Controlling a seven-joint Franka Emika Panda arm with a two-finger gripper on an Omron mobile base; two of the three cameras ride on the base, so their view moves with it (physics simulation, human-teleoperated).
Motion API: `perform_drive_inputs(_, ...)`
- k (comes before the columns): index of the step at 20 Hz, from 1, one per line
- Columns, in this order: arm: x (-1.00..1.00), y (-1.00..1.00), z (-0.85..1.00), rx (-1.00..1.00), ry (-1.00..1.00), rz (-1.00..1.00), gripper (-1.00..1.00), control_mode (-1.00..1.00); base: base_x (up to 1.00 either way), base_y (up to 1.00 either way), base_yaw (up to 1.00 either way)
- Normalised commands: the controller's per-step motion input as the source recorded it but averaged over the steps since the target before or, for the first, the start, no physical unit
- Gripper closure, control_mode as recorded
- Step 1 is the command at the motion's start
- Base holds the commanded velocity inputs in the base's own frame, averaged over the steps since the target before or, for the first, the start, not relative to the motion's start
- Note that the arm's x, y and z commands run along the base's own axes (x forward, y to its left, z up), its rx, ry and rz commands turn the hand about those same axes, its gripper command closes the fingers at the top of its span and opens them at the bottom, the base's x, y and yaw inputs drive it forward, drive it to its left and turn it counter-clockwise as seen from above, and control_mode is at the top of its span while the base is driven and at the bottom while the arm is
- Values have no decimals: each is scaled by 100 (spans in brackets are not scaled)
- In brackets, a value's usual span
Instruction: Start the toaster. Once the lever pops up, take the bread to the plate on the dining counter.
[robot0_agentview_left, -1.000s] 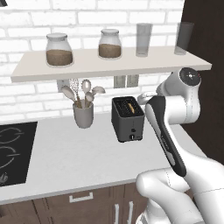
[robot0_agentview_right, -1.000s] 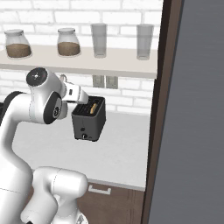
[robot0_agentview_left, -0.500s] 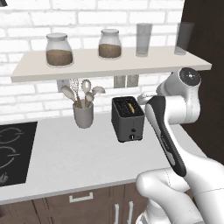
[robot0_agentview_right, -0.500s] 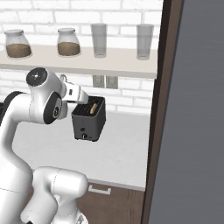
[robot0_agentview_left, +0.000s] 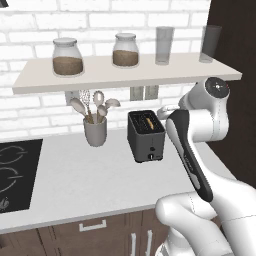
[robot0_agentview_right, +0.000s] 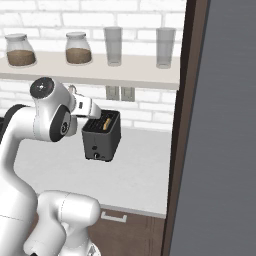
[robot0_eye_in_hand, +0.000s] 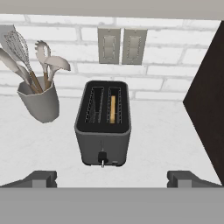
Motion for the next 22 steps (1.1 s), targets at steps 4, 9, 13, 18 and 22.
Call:
perform_drive_inputs(4, 0, 0, 0, 0, 0, 0, -100, -100, 0, 0, 0)
perform_drive_inputs(9, 0, 0, 0, 0, 0, 0, -100, -100, 0, 0, 0)
perform_drive_inputs(13, 0, 0, 0, 0, 0, 0, -100, -100, 0, 0, 0)
perform_drive_inputs(18, 0, 0, 0, 0, 0, 0, -100, -100, 0, 0, 0)
perform_drive_inputs(22, 0, 0, 0, 0, 0, 0, -100, -100, 0, 0, 0)
